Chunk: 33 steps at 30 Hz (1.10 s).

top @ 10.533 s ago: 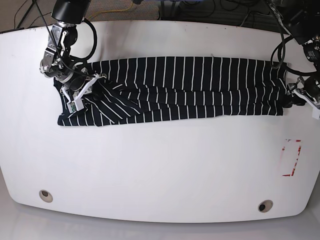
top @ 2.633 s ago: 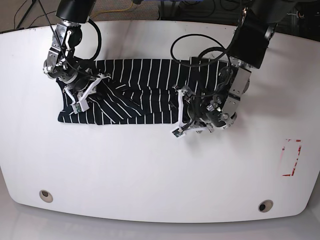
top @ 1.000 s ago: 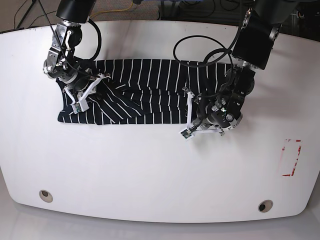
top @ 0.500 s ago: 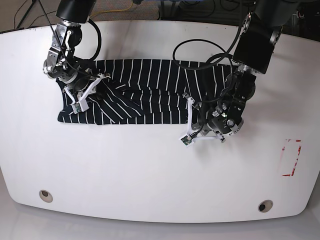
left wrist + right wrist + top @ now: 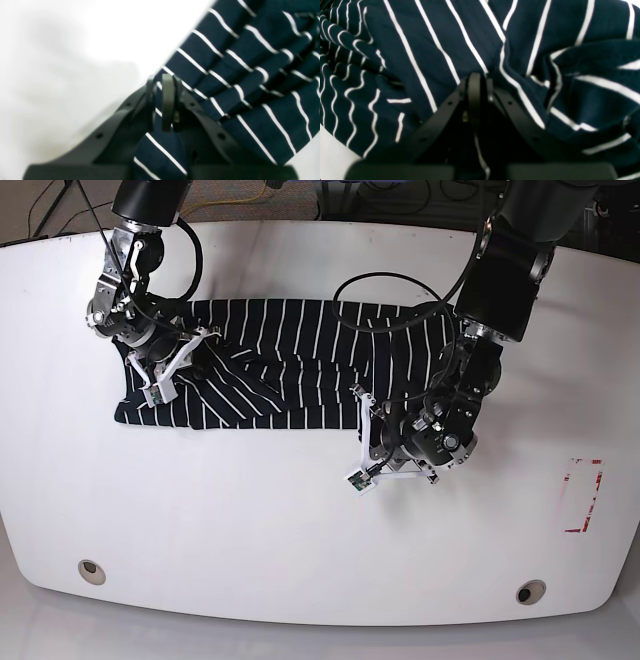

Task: Layout the t-shirt on the table in an organized manner, then fold the t-shirt properly
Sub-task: 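Move the left gripper back to the shirt end and grasp it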

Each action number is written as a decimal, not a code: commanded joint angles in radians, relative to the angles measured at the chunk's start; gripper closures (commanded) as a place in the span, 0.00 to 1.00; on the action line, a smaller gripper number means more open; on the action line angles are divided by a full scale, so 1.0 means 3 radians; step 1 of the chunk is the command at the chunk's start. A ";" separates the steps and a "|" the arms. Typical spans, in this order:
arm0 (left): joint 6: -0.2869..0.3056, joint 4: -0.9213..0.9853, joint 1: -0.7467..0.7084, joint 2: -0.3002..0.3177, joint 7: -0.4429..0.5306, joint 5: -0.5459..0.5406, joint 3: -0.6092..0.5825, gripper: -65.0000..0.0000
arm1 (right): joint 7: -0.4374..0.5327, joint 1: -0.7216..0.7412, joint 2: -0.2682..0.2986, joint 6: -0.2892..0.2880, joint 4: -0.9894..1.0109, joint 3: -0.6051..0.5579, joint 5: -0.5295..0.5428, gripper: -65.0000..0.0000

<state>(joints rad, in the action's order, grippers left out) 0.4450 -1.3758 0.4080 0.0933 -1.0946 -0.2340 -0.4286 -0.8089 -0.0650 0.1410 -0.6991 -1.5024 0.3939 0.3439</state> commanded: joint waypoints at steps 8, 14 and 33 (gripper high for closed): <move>0.0018 -0.0025 0.0075 -0.0048 0.0030 -0.0056 0.0020 0.95 | 0.0004 0.0056 0.0024 0.0003 -0.0048 0.0009 0.0012 0.97; 0.0171 -0.0521 0.0044 -0.0032 -0.0195 -0.0266 0.0270 0.74 | 0.0004 0.0071 0.0024 0.0003 -0.0037 0.0009 0.0012 0.97; 0.0844 -0.1022 -0.0703 0.0392 -0.0486 -0.0782 0.1989 0.81 | 0.0004 0.0081 0.0024 0.0003 -0.0037 0.0025 0.0012 0.97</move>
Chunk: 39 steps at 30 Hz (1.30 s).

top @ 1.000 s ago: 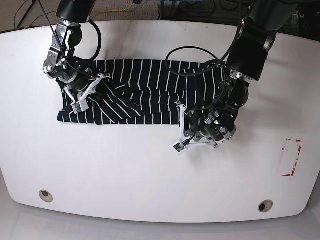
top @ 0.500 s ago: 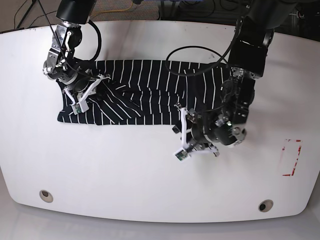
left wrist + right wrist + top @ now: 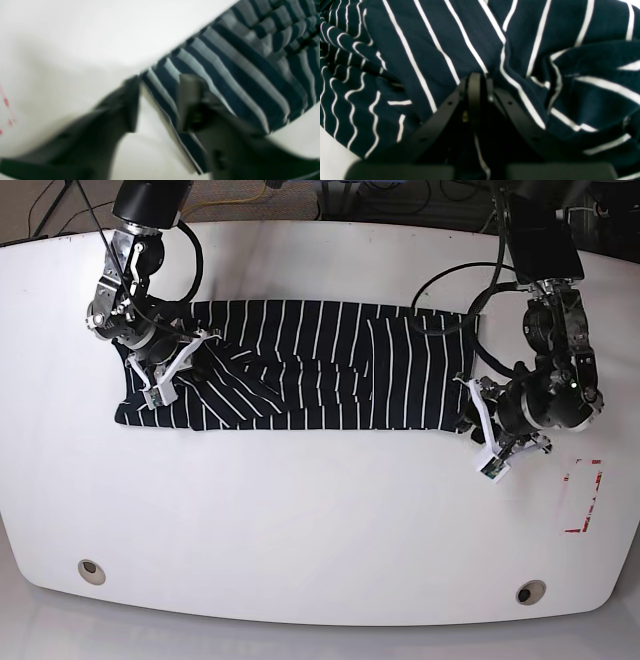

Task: Layout the t-shirt on the table in an organized manner, then fold the t-shirt properly
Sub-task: 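Move the left gripper back to the shirt end and grasp it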

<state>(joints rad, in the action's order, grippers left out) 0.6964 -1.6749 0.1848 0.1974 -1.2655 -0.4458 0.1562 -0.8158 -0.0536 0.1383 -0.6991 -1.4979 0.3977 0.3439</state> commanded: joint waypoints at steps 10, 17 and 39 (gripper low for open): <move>0.0006 0.0026 -0.0209 0.0107 0.0083 -0.0066 0.0142 0.83 | 0.0026 0.0043 0.0033 0.0003 -0.0053 -0.0004 0.0012 0.97; 0.0006 0.0277 -0.0256 0.0107 0.0160 -0.0061 0.0055 0.83 | 0.0026 0.0043 0.0027 0.0003 -0.0053 -0.0009 0.0012 0.97; 0.0006 0.1090 -0.0291 0.0101 0.0656 0.0624 -0.0135 0.83 | -0.0833 0.0309 -0.0157 0.0003 -0.0989 0.0365 0.0027 0.53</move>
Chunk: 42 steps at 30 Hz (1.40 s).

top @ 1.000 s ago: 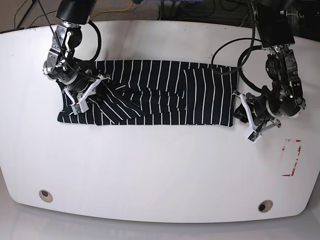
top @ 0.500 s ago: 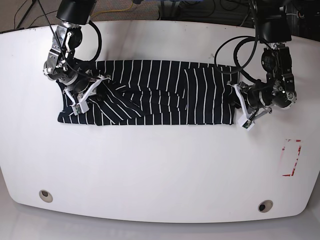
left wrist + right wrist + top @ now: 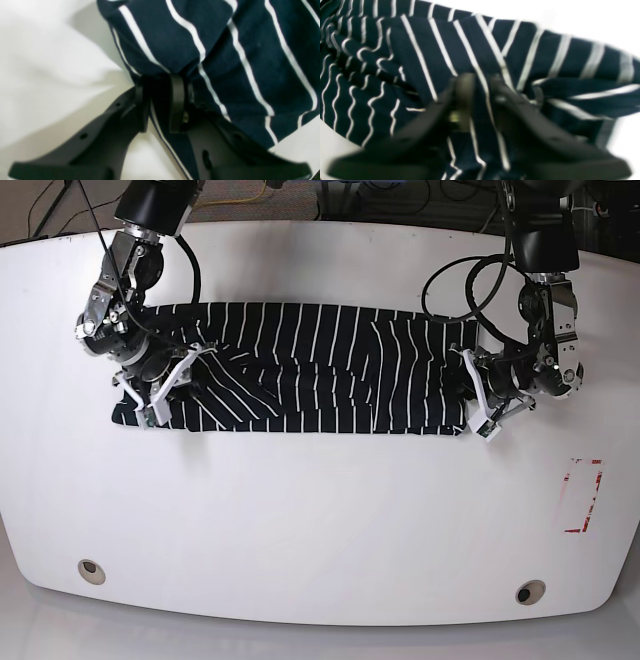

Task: Layout the t-shirt on the table in an organized manner, then fold the t-shirt properly
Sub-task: 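Move the left gripper back to the shirt end and grasp it, then move the right gripper to the opposite shirt end and grasp it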

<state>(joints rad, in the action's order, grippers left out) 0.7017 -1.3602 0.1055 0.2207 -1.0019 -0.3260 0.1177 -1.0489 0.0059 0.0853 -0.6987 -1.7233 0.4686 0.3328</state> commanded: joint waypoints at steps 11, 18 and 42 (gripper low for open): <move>-0.0012 0.0041 -0.0027 0.0024 -0.0222 0.0240 -0.0006 0.83 | -0.1074 0.0638 -0.0123 0.0002 -0.0523 0.1294 0.0371 0.00; -0.0012 0.0041 -0.0027 0.0029 -0.0222 0.0250 -0.0011 0.83 | -0.1158 0.0842 0.0081 0.0002 -0.0027 0.1785 0.0427 0.00; -0.0012 0.0041 -0.0027 0.0090 -0.0222 0.0250 -0.0011 0.83 | -0.0987 0.0668 0.0301 0.0002 0.1231 0.1806 0.0954 0.00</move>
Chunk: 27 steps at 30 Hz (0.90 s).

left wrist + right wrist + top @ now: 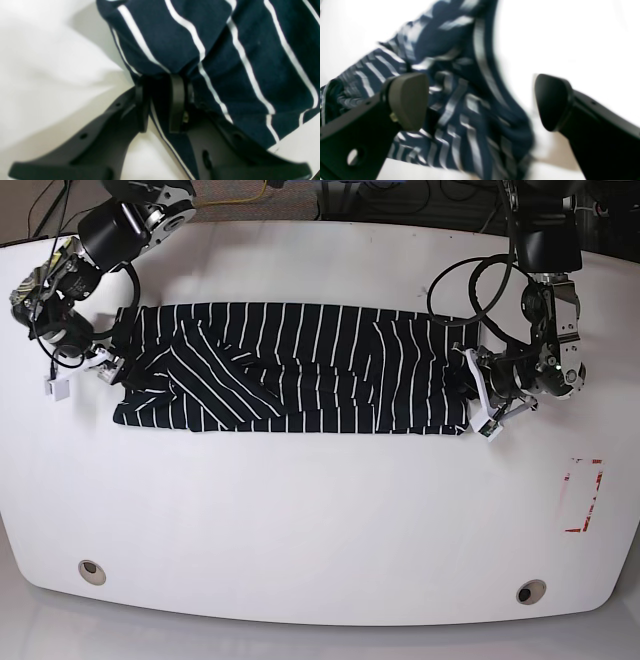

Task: Layout the t-shirt on the table in an organized manner, then fold the t-shirt properly
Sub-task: 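Move the right gripper to the opposite shirt end and grasp it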

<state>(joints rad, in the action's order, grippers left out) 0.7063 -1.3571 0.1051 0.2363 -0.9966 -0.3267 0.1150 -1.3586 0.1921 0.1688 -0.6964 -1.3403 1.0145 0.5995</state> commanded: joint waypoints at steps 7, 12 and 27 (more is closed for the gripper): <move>-0.0027 0.0031 -0.0026 0.0038 -0.0240 0.0253 -0.0002 0.83 | 0.0056 0.0048 -0.0125 -0.0006 -0.0036 -0.0029 0.0055 0.00; -0.0027 0.0025 -0.0026 0.0038 -0.0240 0.0253 -0.0002 0.83 | 0.0056 0.0043 -0.0197 -0.0006 -0.0036 -0.0157 0.0060 0.00; -0.0027 0.0025 -0.0026 0.0038 -0.0240 0.0253 -0.0002 0.83 | 0.0082 -0.0024 -0.0304 -0.0006 -0.0046 -0.0311 0.0050 0.00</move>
<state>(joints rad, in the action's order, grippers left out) 0.7078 -1.3571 0.1051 0.2367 -0.9970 -0.3260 0.1150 -1.3228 0.1791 0.0723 -0.7002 -1.3437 0.9363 0.6319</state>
